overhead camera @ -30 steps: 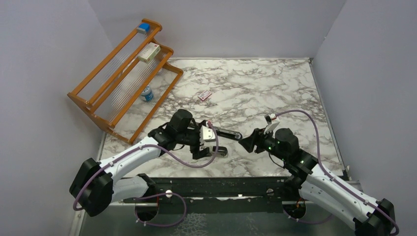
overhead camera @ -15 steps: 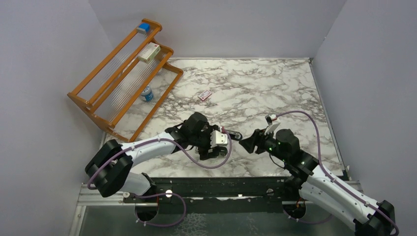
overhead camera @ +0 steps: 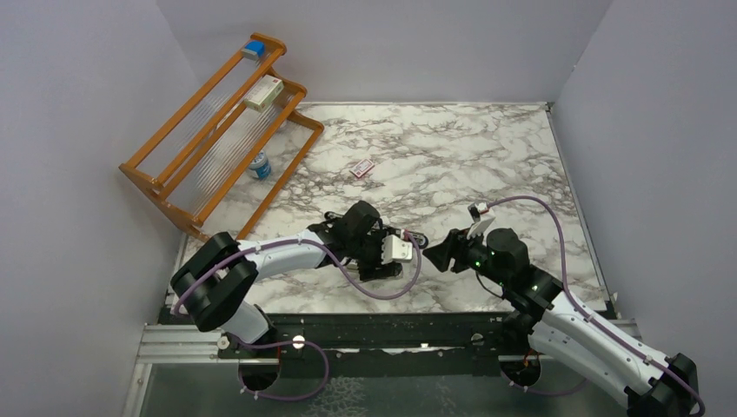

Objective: Load the staples into the stapler

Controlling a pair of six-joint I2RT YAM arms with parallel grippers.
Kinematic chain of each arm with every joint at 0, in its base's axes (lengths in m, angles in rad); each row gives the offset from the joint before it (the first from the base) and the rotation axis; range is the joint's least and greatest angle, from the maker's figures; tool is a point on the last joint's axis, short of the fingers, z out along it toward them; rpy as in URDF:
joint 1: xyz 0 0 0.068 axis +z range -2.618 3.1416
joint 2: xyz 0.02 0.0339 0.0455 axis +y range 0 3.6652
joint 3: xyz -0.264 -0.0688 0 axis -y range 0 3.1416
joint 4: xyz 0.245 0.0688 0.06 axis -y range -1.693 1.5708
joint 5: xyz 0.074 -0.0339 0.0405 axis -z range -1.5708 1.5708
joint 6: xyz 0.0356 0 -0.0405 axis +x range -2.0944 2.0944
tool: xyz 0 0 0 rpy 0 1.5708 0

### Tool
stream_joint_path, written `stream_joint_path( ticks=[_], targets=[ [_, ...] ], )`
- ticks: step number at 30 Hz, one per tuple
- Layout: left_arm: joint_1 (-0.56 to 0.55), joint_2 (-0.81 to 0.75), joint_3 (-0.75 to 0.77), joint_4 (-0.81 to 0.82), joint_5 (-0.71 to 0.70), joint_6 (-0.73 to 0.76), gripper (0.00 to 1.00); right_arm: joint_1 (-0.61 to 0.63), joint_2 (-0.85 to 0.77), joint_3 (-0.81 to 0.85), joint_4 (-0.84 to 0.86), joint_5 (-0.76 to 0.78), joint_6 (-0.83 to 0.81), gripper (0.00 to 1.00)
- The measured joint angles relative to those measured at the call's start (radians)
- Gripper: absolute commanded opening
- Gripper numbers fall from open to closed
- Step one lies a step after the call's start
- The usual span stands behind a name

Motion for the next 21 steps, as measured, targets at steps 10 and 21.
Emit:
stream_joint_path(
  ticks=[10, 21],
  targets=[
    [-0.014, 0.019, 0.000, 0.002, -0.023, 0.003, 0.47, 0.000, 0.011, -0.002, 0.000, 0.000, 0.000, 0.59],
    [-0.018, 0.011, -0.001, 0.009, -0.042, -0.006, 0.00, 0.000, 0.008, -0.002, 0.000, 0.002, 0.021, 0.59]
  ],
)
